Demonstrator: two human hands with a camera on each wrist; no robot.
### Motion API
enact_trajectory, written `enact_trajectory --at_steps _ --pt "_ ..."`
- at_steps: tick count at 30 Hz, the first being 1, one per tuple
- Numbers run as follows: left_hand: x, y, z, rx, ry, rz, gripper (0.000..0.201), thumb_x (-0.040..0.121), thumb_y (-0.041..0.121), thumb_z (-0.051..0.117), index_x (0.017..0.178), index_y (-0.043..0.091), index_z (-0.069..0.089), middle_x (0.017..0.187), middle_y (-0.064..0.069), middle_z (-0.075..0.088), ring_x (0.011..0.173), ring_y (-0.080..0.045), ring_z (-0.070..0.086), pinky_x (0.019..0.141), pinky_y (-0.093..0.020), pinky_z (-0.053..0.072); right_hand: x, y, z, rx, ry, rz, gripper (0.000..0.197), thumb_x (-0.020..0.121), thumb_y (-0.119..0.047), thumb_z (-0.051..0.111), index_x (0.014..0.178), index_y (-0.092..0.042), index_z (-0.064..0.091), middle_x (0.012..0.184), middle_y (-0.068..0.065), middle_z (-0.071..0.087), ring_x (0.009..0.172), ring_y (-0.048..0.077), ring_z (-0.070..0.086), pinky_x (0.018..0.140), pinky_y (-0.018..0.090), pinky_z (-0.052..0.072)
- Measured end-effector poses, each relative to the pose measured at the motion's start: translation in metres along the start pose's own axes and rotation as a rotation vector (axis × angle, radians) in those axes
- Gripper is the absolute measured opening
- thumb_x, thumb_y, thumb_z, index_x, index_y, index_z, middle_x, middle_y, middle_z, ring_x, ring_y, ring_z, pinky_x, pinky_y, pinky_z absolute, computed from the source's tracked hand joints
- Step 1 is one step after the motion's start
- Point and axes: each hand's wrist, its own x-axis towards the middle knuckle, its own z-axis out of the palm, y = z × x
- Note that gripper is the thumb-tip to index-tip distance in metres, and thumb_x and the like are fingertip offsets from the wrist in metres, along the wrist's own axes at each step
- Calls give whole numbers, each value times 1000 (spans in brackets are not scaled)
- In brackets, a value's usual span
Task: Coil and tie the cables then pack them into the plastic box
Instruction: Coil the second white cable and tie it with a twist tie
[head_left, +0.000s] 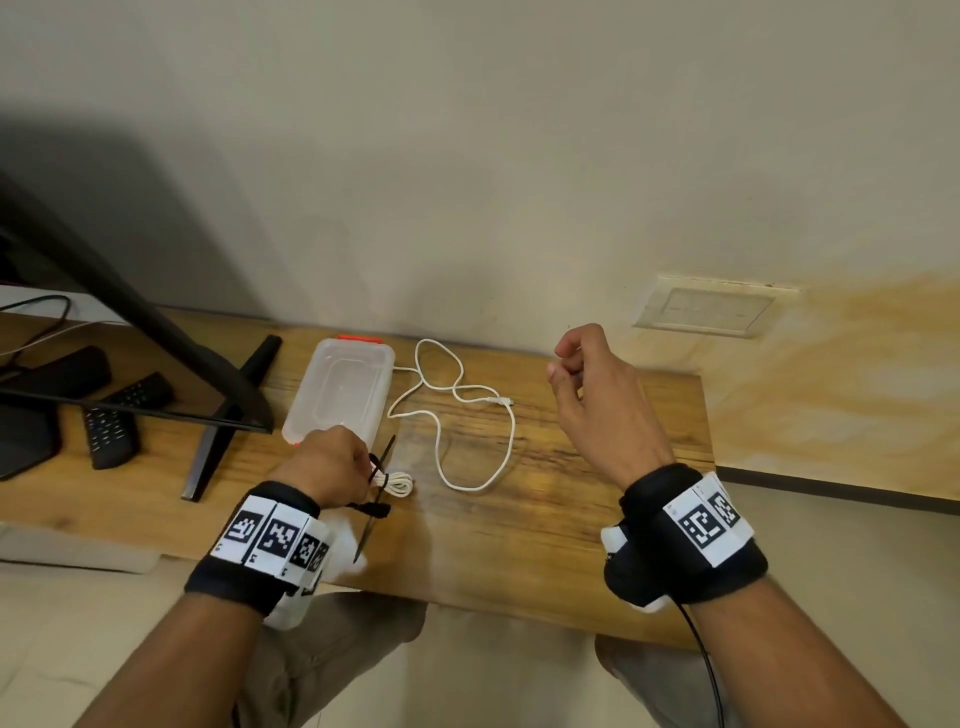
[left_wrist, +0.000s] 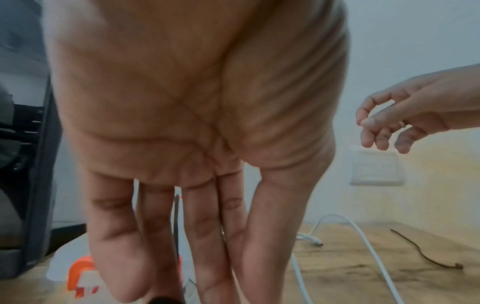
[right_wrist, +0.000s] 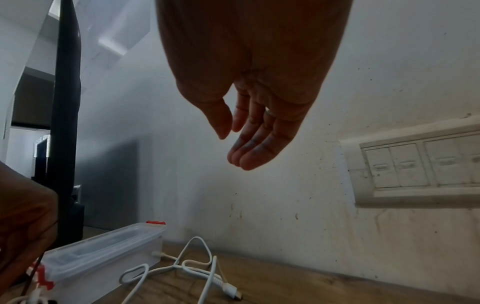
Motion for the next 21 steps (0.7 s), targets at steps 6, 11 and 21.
enact_trajectory --at_steps 6,11,21 --pt "3 -7 3 4 67 10 6 81 21 76 83 19 71 92 -3 68 84 -17 61 76 -28 52 -1 2 3 -72 -71 -8 8 103 -22 49 108 -18 46 90 -2 62 79 16 61 69 40 54" --pt "3 -2 -9 -151 231 -3 21 80 27 80 90 26 61 97 -3 67 88 -21 65 83 -40 58 -2 11 27 -224 -309 118 8 102 -25 50 103 -18 48 88 1 64 77 21 61 69 41 53" --pt "19 58 -20 -401 462 257 7 85 21 74 86 22 67 77 5 65 81 -18 65 78 -34 54 16 30 80 59 -235 413 16 90 -6 63 94 -20 69 88 -5 65 82 15 64 74 29 53"
